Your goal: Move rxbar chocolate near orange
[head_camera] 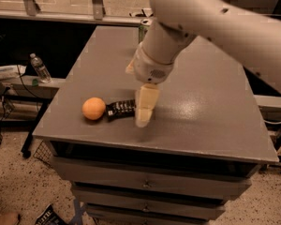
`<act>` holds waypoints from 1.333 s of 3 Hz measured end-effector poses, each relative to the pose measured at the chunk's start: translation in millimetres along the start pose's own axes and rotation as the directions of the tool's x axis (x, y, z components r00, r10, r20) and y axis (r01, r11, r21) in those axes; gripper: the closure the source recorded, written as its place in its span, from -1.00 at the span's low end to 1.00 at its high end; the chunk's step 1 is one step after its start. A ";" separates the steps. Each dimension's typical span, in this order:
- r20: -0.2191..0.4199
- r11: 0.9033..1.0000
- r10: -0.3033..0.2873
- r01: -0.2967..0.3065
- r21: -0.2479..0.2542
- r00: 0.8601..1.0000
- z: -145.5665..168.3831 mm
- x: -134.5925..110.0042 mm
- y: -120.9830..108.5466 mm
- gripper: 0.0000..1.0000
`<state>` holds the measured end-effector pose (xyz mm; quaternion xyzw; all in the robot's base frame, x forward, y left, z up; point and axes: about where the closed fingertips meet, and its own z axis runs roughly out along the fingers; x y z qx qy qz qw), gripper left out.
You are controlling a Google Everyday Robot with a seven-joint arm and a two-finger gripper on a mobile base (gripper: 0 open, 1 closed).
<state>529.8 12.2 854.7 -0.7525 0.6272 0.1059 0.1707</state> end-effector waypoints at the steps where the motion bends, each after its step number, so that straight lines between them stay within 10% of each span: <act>1: -0.067 0.997 0.051 -0.047 0.064 0.996 -33.4 35.1 -2.7 -1.00; 3: -0.117 0.949 0.269 -0.242 0.202 0.956 -85.3 144.2 15.7 -1.00; 4: -0.118 0.944 0.282 -0.254 0.208 0.952 -88.5 151.0 18.4 -1.00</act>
Offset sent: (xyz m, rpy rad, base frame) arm 0.0161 -0.1918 0.0338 -0.1339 -0.1235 -0.3646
